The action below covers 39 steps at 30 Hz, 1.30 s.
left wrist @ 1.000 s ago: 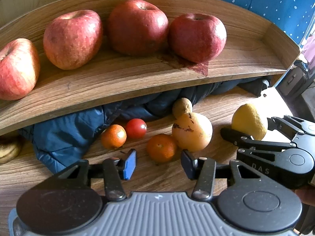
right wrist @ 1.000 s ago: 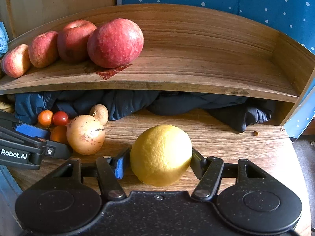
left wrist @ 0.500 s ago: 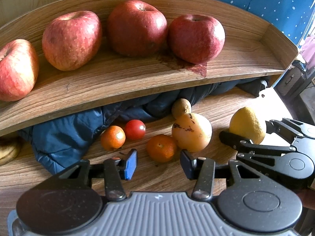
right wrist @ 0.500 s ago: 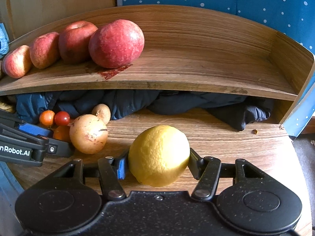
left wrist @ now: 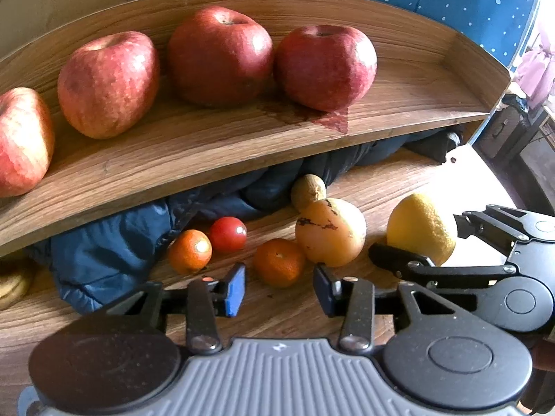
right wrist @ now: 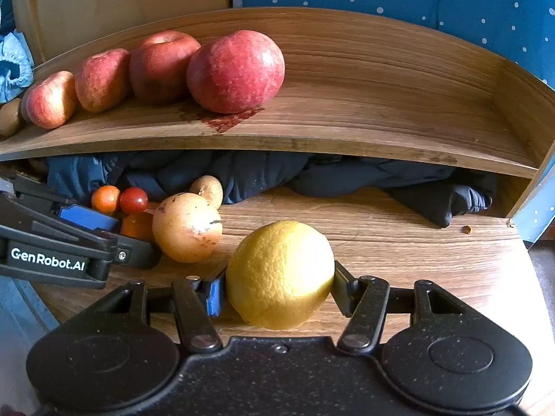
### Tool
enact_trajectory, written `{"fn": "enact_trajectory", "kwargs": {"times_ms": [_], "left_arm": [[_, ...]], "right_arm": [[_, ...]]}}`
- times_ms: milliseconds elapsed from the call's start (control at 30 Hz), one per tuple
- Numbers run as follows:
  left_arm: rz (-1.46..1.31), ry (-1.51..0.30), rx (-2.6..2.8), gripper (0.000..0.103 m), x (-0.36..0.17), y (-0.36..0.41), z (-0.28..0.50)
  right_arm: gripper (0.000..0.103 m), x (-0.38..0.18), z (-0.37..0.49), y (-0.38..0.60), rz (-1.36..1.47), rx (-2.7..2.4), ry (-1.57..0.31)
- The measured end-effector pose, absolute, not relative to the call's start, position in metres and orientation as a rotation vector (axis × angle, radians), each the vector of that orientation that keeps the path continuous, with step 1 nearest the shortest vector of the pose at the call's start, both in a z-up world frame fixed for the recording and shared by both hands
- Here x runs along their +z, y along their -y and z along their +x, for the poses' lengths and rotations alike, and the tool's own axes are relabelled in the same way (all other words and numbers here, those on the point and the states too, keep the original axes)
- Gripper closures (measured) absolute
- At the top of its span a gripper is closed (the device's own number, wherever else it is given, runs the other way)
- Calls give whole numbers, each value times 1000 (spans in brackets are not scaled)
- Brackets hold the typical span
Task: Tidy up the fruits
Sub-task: 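Close the left tool on the small orange while the right tool grips the yellow lemon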
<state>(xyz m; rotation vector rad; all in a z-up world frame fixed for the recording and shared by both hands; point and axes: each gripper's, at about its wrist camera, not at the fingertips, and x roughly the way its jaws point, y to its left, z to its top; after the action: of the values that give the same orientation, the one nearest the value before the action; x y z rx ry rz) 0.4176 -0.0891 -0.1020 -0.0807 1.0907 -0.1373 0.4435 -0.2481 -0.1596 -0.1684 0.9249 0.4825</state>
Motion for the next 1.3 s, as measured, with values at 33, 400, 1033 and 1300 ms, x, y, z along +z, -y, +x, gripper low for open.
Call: {"fn": "enact_trajectory", "kwargs": {"times_ms": [33, 400, 1033, 1300], "left_arm": [[-78, -1090, -141, 62, -102, 89, 417], [-78, -1089, -143, 68, -104, 86, 416], [-88, -1100, -146, 69, -98, 86, 399], [-89, -1085, -128, 69, -90, 86, 388]], "right_arm": [[42, -158, 443, 249, -168, 485, -926], [42, -154, 439, 250, -173, 510, -931], [43, -150, 412, 245, -158, 563, -941], [43, -145, 398, 243, -147, 580, -920]]}}
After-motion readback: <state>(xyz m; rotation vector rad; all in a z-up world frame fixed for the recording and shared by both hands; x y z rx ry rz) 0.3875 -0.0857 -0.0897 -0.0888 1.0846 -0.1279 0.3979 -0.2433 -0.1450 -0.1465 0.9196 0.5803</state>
